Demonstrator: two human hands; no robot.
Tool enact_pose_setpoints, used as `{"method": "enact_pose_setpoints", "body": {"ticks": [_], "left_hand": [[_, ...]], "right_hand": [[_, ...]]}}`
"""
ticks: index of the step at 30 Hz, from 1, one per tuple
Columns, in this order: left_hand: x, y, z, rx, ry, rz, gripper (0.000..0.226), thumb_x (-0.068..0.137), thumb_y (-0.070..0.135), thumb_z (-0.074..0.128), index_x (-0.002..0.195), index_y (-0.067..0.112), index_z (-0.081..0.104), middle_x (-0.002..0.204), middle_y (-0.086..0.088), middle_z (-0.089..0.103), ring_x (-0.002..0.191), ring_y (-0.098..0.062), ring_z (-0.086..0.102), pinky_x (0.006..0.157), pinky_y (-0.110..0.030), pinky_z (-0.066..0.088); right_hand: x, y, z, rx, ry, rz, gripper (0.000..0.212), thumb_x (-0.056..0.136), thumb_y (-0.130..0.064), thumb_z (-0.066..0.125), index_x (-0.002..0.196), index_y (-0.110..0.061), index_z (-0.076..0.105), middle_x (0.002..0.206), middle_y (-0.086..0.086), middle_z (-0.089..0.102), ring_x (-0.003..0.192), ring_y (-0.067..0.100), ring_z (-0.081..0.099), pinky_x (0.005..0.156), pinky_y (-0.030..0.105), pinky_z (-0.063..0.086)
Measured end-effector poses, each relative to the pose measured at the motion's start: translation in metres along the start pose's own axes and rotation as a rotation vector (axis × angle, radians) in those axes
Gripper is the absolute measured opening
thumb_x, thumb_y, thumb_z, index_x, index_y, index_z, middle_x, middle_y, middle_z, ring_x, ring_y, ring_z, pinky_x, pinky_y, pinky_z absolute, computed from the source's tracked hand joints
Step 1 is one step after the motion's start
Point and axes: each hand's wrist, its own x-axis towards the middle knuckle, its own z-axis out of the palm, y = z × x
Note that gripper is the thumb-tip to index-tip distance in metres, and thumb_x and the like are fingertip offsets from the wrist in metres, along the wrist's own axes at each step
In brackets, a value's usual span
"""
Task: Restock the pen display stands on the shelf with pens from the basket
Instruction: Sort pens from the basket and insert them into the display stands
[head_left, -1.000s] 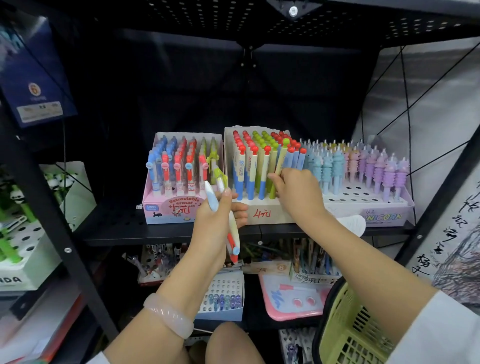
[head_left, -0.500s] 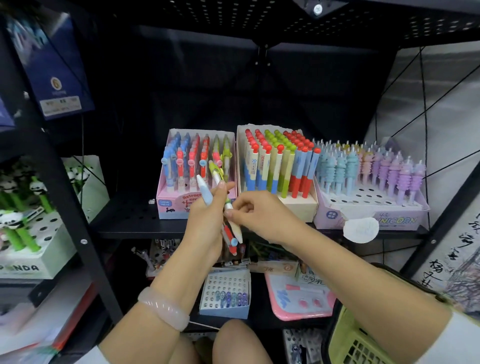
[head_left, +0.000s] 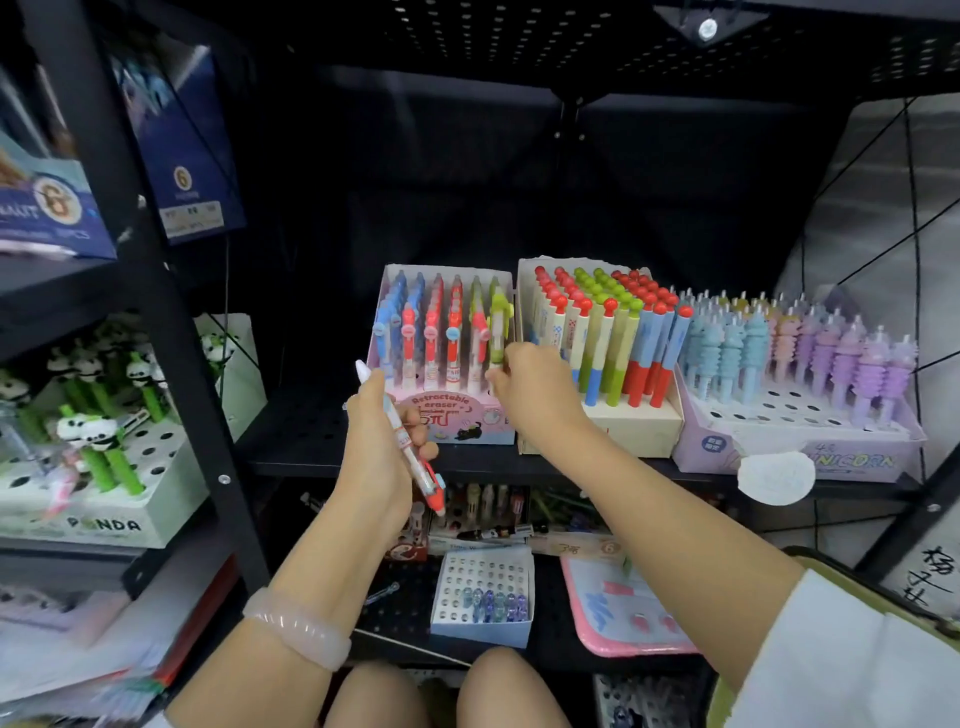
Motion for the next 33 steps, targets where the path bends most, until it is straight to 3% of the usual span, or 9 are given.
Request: {"method": "enact_pose_setpoints", "body": {"ticks": [2, 6, 10, 15, 19, 22, 25, 30, 33], "left_hand": [[0.001, 0.002, -0.005, 0.022, 0.019, 0.030, 0.022, 0.099, 0.030, 0.037, 0.098, 0.009, 0.041, 0.064, -0.002, 0.043, 0.047, -0.009, 0.040, 0.042, -0.021, 0.040], [0.004, 0.008, -0.015, 0.105, -0.016, 0.143, 0.025, 0.101, 0.022, 0.038, 0.082, 0.011, 0.050, 0.078, -0.003, 0.057, 0.067, -0.013, 0.057, 0.064, -0.025, 0.051], [0.006, 0.012, -0.017, 0.242, -0.102, 0.217, 0.029, 0.100, 0.027, 0.037, 0.091, 0.020, 0.064, 0.090, 0.007, 0.070, 0.074, 0.001, 0.066, 0.068, -0.022, 0.049], [0.004, 0.020, -0.007, 0.416, -0.194, 0.346, 0.025, 0.099, 0.035, 0.038, 0.095, 0.039, 0.063, 0.092, 0.013, 0.071, 0.087, -0.001, 0.066, 0.072, -0.020, 0.055], [0.008, 0.027, -0.001, 0.641, -0.179, 0.463, 0.029, 0.098, 0.033, 0.042, 0.077, 0.027, 0.061, 0.070, 0.002, 0.058, 0.057, -0.002, 0.053, 0.055, -0.014, 0.044], [0.014, 0.032, 0.001, 0.700, -0.196, 0.560, 0.030, 0.097, 0.029, 0.045, 0.071, 0.021, 0.057, 0.060, -0.002, 0.048, 0.051, -0.007, 0.040, 0.046, -0.014, 0.033], [0.020, 0.043, 0.006, 0.660, -0.203, 0.560, 0.009, 0.095, 0.026, 0.049, 0.094, 0.031, 0.057, 0.066, -0.001, 0.061, 0.057, -0.008, 0.053, 0.054, -0.016, 0.044], [0.045, 0.062, 0.000, 0.655, -0.037, 0.635, 0.022, 0.094, 0.030, 0.051, 0.116, 0.027, 0.050, 0.101, 0.017, 0.060, 0.091, 0.015, 0.053, 0.076, -0.004, 0.041], [0.057, 0.057, -0.016, 0.734, 0.015, 0.605, 0.021, 0.094, 0.023, 0.049, 0.114, 0.026, 0.057, 0.118, 0.009, 0.055, 0.107, 0.001, 0.050, 0.083, -0.010, 0.035]], "right_hand": [[0.004, -0.005, -0.002, -0.095, -0.033, 0.033, 0.026, 0.093, -0.016, 0.055, 0.071, -0.006, 0.046, 0.083, 0.012, 0.054, 0.085, 0.030, 0.058, 0.061, 0.030, 0.037], [0.003, -0.008, -0.013, -0.158, -0.117, 0.054, 0.035, 0.092, -0.022, 0.056, 0.064, -0.007, 0.042, 0.074, 0.007, 0.045, 0.075, 0.025, 0.049, 0.061, 0.030, 0.038], [-0.008, -0.018, -0.025, -0.059, 0.022, -0.079, 0.051, 0.094, -0.043, 0.049, 0.056, -0.010, 0.040, 0.059, 0.005, 0.046, 0.062, 0.023, 0.051, 0.067, 0.033, 0.049], [-0.011, -0.045, -0.040, 0.379, 0.233, -0.270, 0.022, 0.090, -0.038, 0.056, 0.088, -0.016, 0.059, 0.056, -0.008, 0.050, 0.049, 0.001, 0.047, 0.053, 0.011, 0.041], [0.001, -0.060, -0.042, 0.380, 0.086, -0.410, 0.019, 0.091, -0.033, 0.055, 0.103, -0.021, 0.065, 0.072, -0.005, 0.058, 0.063, 0.001, 0.050, 0.058, 0.009, 0.039], [0.013, -0.062, -0.042, 0.421, -0.068, -0.387, 0.014, 0.092, -0.023, 0.057, 0.088, -0.014, 0.067, 0.061, -0.005, 0.058, 0.049, 0.002, 0.052, 0.050, 0.010, 0.040], [0.028, -0.065, -0.046, 0.522, -0.122, -0.318, 0.014, 0.092, -0.018, 0.057, 0.078, -0.016, 0.058, 0.054, -0.004, 0.059, 0.038, 0.002, 0.054, 0.044, 0.014, 0.044], [0.065, -0.070, -0.073, 0.535, 0.204, -0.289, 0.017, 0.095, -0.022, 0.052, 0.080, -0.013, 0.055, 0.059, -0.004, 0.057, 0.040, 0.001, 0.054, 0.046, 0.017, 0.048], [0.081, -0.066, -0.084, 0.480, 0.336, -0.297, 0.019, 0.096, -0.022, 0.050, 0.095, -0.005, 0.056, 0.065, -0.004, 0.055, 0.047, 0.004, 0.054, 0.051, 0.021, 0.051]]}}
